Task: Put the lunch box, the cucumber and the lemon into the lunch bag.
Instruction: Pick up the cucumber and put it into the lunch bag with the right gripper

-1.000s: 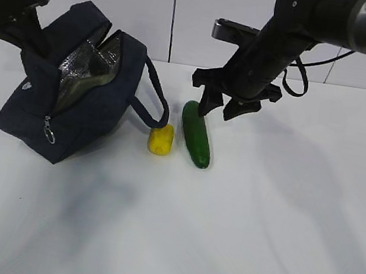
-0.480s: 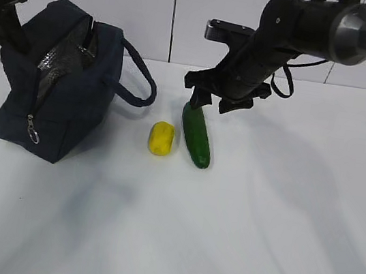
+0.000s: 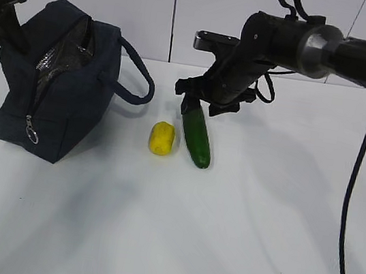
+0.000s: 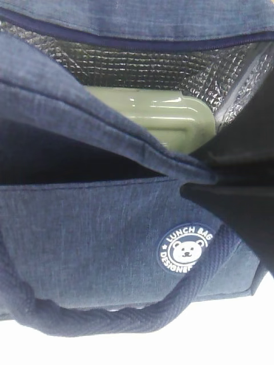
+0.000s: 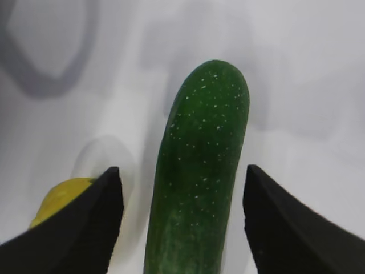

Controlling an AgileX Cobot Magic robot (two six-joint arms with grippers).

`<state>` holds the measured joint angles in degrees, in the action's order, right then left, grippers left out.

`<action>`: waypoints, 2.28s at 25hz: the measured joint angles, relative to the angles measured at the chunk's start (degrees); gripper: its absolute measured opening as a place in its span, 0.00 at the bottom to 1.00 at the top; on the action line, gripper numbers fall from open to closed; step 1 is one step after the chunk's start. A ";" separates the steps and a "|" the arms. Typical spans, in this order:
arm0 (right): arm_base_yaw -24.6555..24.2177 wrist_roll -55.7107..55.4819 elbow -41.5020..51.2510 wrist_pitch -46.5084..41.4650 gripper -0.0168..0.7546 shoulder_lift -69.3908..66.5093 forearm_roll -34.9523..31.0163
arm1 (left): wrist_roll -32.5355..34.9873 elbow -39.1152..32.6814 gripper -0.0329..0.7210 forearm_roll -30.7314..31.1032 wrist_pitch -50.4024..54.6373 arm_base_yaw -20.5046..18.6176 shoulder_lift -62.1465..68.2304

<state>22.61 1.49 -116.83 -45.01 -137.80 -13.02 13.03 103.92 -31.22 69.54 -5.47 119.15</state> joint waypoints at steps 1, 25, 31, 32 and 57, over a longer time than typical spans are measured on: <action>0.00 0.00 -0.43 -0.25 0.67 -0.47 0.02 | 0.00 0.00 0.05 0.00 0.00 0.00 0.00; 0.00 0.00 -1.72 -4.84 0.49 -4.07 -0.33 | 0.00 0.00 0.05 0.12 0.00 0.00 0.00; 0.00 0.00 -11.04 -18.21 0.44 -4.34 -0.33 | 0.00 0.00 0.05 0.12 0.00 0.00 0.00; 0.00 0.00 -13.70 -20.11 0.44 -4.34 -0.33 | 0.00 0.00 0.05 -0.10 0.00 0.00 0.00; 2.84 -0.23 -33.61 -11.85 0.47 -14.89 -46.42 | 0.57 0.00 0.05 -12.58 0.47 0.00 0.00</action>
<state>25.45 1.26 -150.44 -56.85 -152.69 -59.44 13.60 103.92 -43.81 70.01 -5.47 119.15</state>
